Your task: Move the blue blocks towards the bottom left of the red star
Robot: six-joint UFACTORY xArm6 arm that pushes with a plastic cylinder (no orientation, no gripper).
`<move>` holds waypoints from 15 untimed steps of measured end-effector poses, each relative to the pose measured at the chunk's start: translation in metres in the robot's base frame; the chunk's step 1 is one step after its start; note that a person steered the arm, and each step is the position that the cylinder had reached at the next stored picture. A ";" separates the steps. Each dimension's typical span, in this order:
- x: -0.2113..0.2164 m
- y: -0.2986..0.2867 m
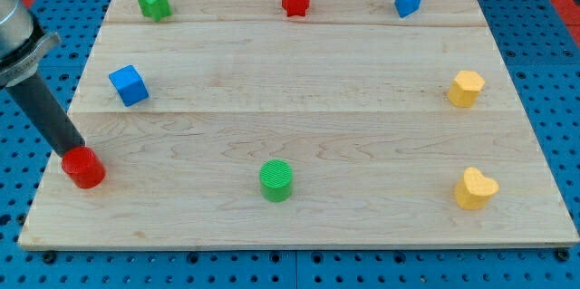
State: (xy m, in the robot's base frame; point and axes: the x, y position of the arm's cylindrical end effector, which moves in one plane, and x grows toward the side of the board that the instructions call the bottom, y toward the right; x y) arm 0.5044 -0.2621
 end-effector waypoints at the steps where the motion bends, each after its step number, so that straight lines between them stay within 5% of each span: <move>1: 0.000 -0.001; 2: 0.000 -0.001; 4: -0.103 0.030; 6: -0.208 0.165; 9: -0.183 0.278; 11: -0.127 0.343; 14: -0.214 0.303; 15: -0.208 0.426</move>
State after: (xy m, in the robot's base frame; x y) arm 0.2968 0.1638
